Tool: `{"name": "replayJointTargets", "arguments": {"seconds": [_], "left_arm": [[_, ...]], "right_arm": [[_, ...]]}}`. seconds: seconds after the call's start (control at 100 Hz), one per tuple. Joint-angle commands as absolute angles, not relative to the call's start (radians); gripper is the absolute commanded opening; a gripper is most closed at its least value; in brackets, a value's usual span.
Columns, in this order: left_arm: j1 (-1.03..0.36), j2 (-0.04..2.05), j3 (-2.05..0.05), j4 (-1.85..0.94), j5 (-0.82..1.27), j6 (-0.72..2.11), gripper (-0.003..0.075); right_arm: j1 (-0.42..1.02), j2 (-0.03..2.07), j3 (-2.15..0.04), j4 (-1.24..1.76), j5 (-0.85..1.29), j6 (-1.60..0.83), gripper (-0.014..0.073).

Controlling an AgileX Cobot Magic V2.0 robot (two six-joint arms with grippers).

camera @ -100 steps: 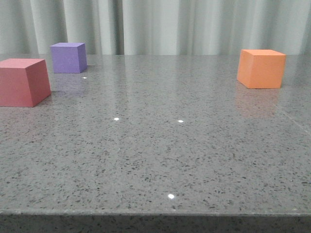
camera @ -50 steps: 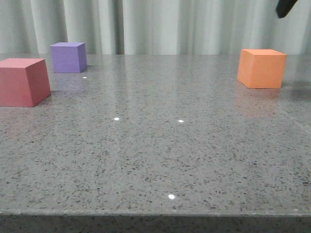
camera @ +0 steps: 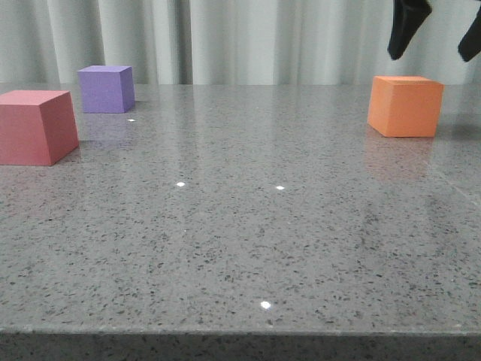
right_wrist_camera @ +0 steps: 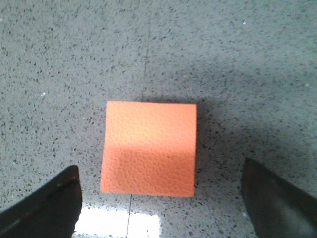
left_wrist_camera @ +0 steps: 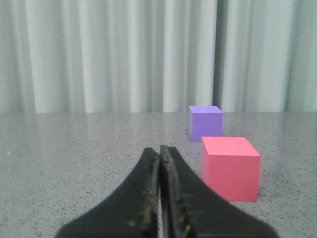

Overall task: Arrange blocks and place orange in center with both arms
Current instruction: 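Lower the right gripper over the orange cube and close on it, then carry the orange cube with the right gripper toward the table center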

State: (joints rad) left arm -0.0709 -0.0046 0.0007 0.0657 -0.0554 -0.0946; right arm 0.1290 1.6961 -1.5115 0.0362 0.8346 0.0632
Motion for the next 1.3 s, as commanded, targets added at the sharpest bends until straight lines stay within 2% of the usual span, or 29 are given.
{"name": "replayJointTargets", "arguments": {"seconds": [0.0, 0.43, 0.5, 0.63, 0.69, 0.95, 1.09, 1.29], "left_arm": [[-0.071, -0.033, 0.044, 0.062, -0.137, -0.102, -0.0019], [-0.071, -0.033, 0.044, 0.062, -0.137, -0.102, -0.0019], [-0.071, -0.033, 0.044, 0.062, -0.137, -0.102, -0.0019], [-0.071, -0.033, 0.044, 0.062, -0.137, -0.102, -0.0019], [-0.071, -0.033, 0.044, 0.062, -0.137, -0.102, -0.0019], [-0.071, -0.033, 0.044, 0.062, -0.137, -0.102, -0.0019], [-0.071, -0.033, 0.044, 0.062, -0.137, -0.102, -0.0019], [-0.071, -0.033, 0.044, 0.062, -0.137, -0.102, -0.0019]], "right_arm": [[0.136, 1.668, -1.548, 0.041, 0.781, 0.039, 0.0644], [0.144, 1.769, -1.548, 0.041, 0.750, 0.013, 0.0638], [0.144, 1.777, -1.548, 0.041, 0.746, 0.013, 0.0596], [0.144, 1.777, -1.548, 0.041, 0.746, 0.013, 0.0442], [0.144, 1.775, -1.548, 0.042, 0.753, 0.013, 0.0411], [0.165, 1.765, -1.645, 0.113, 0.882, 0.017, 0.0410], [0.244, 1.769, -1.725, 0.111, 0.926, 0.085, 0.0410], [0.398, 1.813, -1.811, 0.041, 0.880, 0.204, 0.0410]]}}
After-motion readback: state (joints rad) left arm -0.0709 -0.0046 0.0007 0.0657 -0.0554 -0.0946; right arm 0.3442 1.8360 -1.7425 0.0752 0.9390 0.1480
